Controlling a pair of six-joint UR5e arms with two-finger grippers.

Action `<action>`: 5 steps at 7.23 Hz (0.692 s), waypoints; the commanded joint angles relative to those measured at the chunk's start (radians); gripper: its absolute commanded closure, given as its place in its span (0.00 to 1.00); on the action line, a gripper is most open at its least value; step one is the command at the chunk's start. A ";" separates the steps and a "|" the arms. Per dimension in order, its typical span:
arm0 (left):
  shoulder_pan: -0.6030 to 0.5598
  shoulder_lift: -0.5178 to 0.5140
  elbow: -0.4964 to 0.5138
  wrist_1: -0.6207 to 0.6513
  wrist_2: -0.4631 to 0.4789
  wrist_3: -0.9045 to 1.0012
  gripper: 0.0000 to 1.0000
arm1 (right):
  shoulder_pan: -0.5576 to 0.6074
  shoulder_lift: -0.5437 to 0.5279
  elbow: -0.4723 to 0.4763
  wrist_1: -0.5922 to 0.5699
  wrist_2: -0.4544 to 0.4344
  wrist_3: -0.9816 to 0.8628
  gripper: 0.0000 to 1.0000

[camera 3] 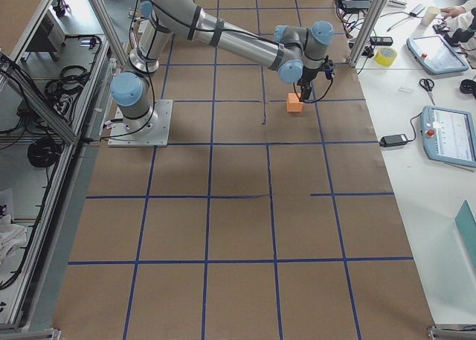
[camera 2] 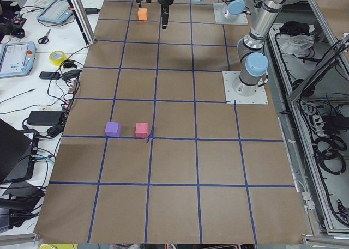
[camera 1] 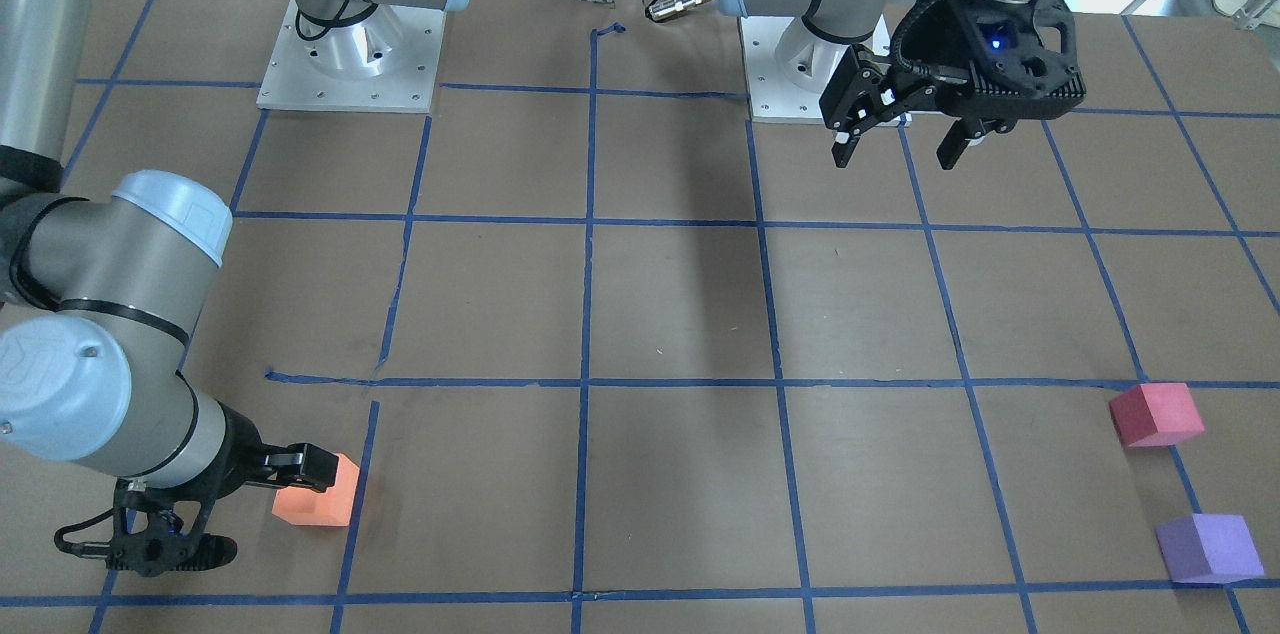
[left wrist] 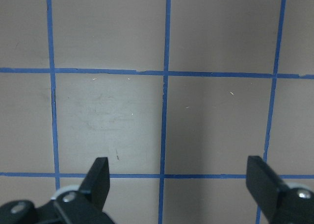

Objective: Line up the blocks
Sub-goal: 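Lower the right gripper over the orange cube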

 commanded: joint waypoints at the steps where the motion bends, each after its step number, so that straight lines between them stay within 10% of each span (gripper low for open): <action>1: 0.000 0.001 -0.001 -0.001 0.001 0.000 0.00 | 0.007 0.040 0.002 -0.016 0.000 0.002 0.00; 4: 0.001 0.001 -0.001 -0.002 0.001 0.000 0.00 | 0.011 0.056 0.028 -0.018 0.006 0.016 0.00; 5: 0.001 0.001 -0.001 -0.002 0.001 0.000 0.00 | 0.010 0.069 0.027 -0.060 0.009 0.016 0.15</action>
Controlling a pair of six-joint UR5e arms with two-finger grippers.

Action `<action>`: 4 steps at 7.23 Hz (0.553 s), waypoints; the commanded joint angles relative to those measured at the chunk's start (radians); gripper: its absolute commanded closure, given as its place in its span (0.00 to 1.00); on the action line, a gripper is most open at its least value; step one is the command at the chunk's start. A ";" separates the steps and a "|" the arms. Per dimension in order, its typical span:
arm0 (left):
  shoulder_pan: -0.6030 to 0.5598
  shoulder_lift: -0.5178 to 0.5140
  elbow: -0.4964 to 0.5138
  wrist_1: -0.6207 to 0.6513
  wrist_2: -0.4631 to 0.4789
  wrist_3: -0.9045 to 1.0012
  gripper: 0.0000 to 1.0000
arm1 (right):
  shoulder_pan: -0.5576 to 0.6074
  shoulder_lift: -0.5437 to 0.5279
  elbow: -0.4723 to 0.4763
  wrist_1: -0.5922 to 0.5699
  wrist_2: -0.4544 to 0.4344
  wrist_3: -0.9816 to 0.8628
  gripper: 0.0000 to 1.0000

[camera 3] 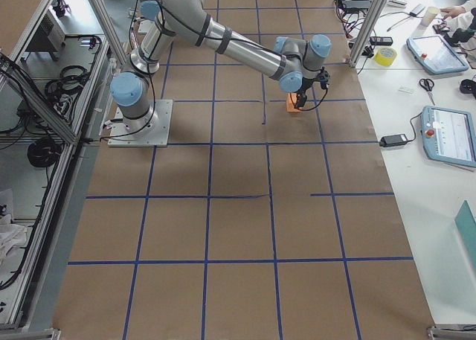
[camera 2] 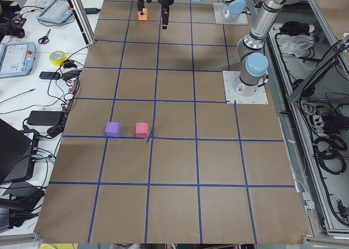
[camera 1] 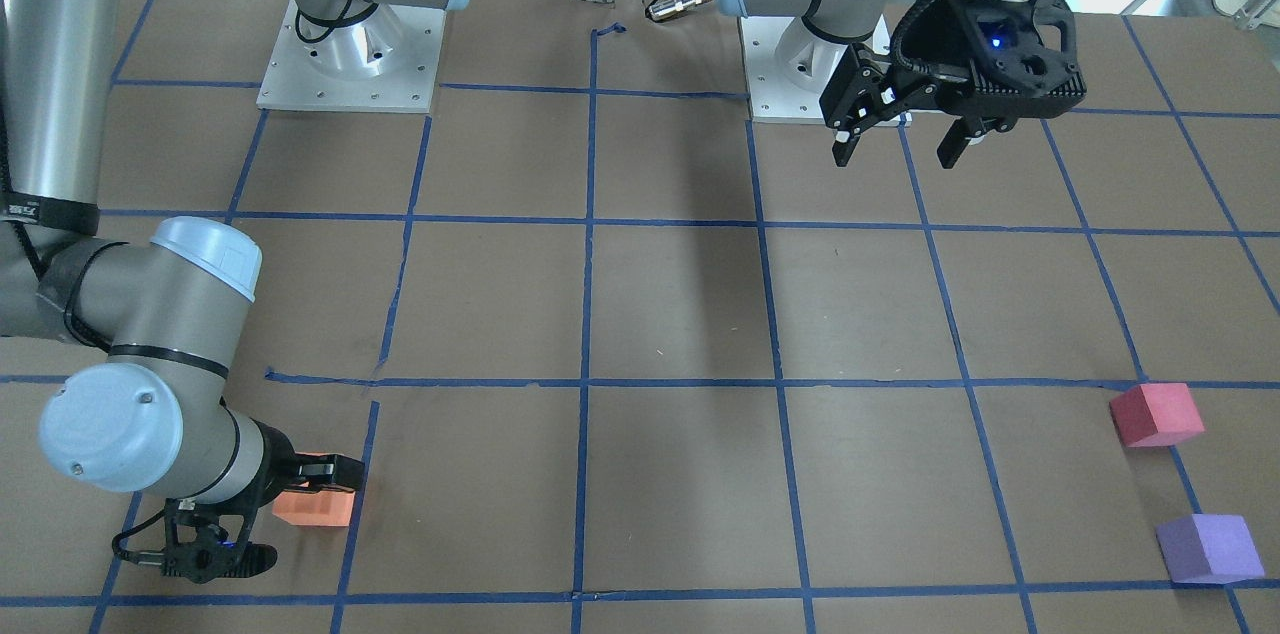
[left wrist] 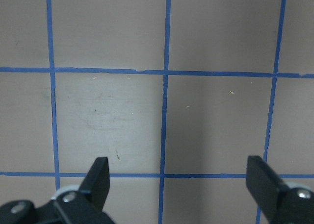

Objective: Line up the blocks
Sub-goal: 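Close the right gripper on the orange cube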

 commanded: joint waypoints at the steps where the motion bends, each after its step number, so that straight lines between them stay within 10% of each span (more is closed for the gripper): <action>1: 0.001 0.000 0.000 0.000 0.000 0.000 0.00 | -0.001 0.020 0.003 -0.071 0.007 -0.001 0.56; 2: 0.001 0.000 -0.002 -0.002 0.000 0.000 0.00 | 0.001 0.023 0.003 -0.074 0.007 -0.004 0.76; 4: -0.001 0.000 -0.008 0.000 0.000 0.000 0.00 | 0.042 0.017 -0.010 -0.079 0.012 0.011 0.82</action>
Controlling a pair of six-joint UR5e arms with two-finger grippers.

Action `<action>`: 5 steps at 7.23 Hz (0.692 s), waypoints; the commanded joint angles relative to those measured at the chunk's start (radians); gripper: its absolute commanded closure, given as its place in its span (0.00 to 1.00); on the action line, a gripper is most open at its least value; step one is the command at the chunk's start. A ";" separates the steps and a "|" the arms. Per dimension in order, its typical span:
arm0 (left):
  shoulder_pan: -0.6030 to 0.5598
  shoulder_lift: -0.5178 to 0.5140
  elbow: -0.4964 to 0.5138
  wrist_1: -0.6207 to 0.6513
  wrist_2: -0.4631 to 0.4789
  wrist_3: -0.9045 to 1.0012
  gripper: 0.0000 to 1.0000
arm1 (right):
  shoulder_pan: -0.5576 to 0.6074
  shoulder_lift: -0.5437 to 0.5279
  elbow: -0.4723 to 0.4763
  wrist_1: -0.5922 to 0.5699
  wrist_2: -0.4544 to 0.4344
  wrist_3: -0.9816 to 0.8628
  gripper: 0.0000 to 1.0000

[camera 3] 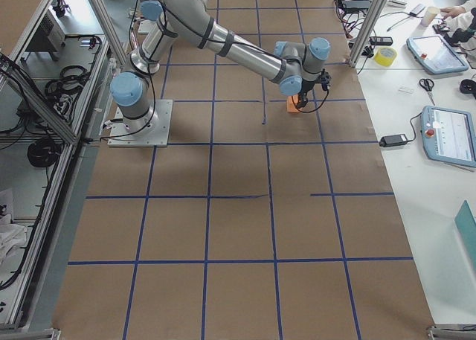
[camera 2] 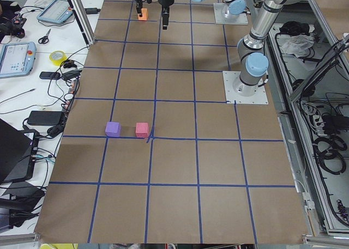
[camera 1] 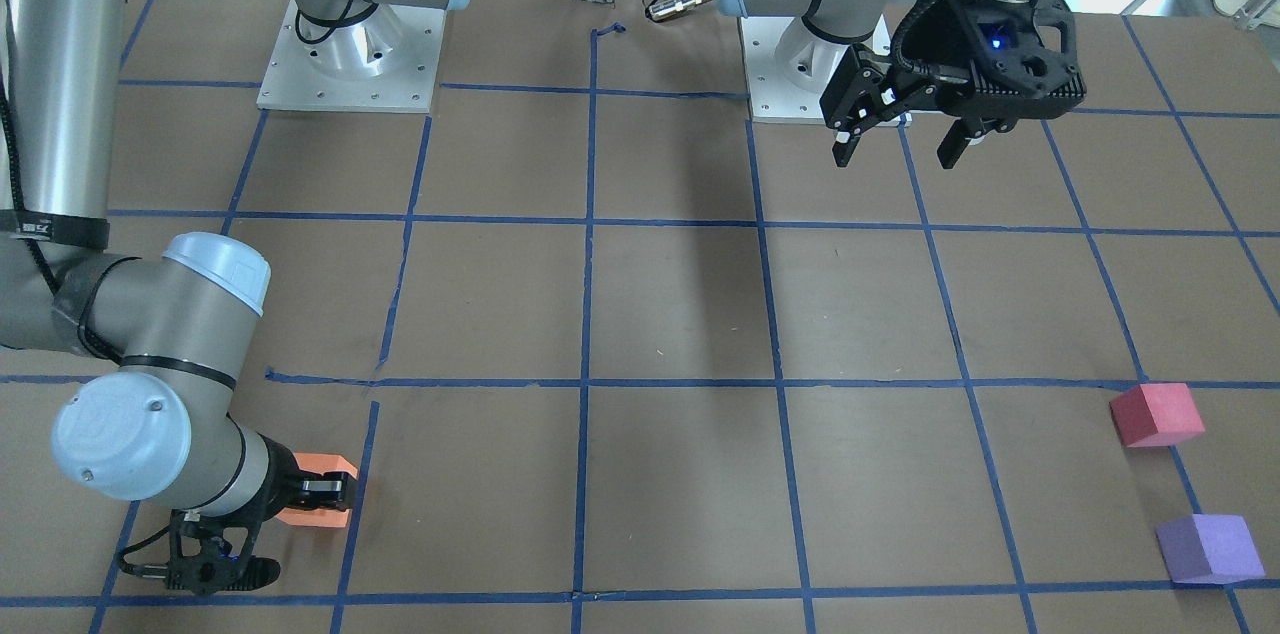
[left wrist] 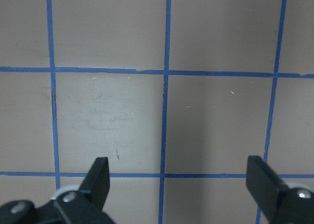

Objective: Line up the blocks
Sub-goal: 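Close the right gripper on the orange cube, then carry the orange cube with the right gripper toward the table's center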

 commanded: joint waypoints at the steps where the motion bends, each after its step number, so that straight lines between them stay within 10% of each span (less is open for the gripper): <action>1: 0.000 -0.001 -0.004 0.000 0.000 0.000 0.00 | 0.086 -0.003 -0.024 -0.014 0.001 0.085 0.82; 5: 0.002 -0.001 -0.003 0.000 0.000 0.000 0.00 | 0.374 0.001 -0.120 -0.017 -0.002 0.426 0.80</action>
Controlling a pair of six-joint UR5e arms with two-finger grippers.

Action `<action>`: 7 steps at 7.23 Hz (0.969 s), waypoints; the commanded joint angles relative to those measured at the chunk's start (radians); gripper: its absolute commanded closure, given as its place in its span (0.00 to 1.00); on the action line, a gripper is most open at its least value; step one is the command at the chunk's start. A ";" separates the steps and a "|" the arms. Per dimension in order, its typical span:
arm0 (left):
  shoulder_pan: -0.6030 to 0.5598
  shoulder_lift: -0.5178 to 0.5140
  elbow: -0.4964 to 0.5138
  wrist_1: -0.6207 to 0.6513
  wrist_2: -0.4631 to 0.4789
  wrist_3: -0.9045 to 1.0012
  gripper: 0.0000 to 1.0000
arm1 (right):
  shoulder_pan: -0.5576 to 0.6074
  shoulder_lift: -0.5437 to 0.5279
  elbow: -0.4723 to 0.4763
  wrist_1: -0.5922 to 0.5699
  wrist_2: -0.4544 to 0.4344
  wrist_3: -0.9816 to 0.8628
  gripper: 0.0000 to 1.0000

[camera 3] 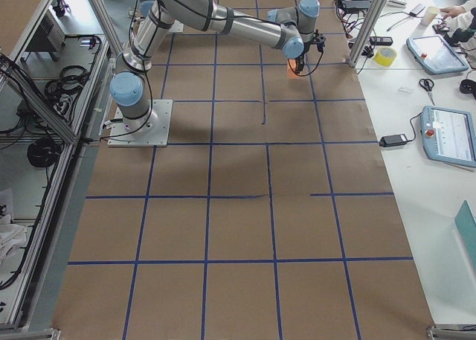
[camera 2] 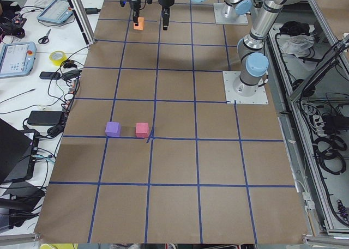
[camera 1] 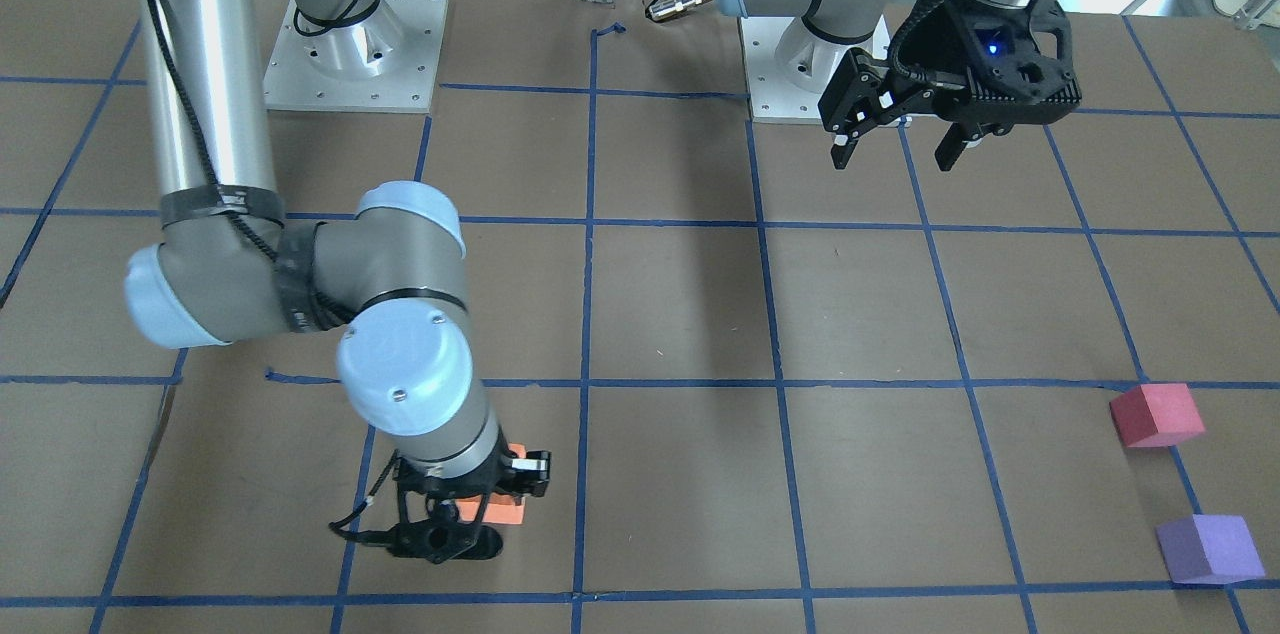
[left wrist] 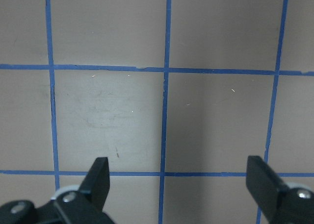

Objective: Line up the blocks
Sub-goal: 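Carry the orange cube with the right gripper toward the table's center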

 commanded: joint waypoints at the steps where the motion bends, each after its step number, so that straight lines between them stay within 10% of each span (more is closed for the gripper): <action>1: 0.001 0.001 0.001 0.000 0.000 0.000 0.00 | 0.127 0.006 -0.014 -0.007 0.004 0.155 0.80; 7: 0.001 0.002 0.001 0.000 0.000 0.000 0.00 | 0.144 0.089 -0.017 -0.082 -0.002 0.107 0.74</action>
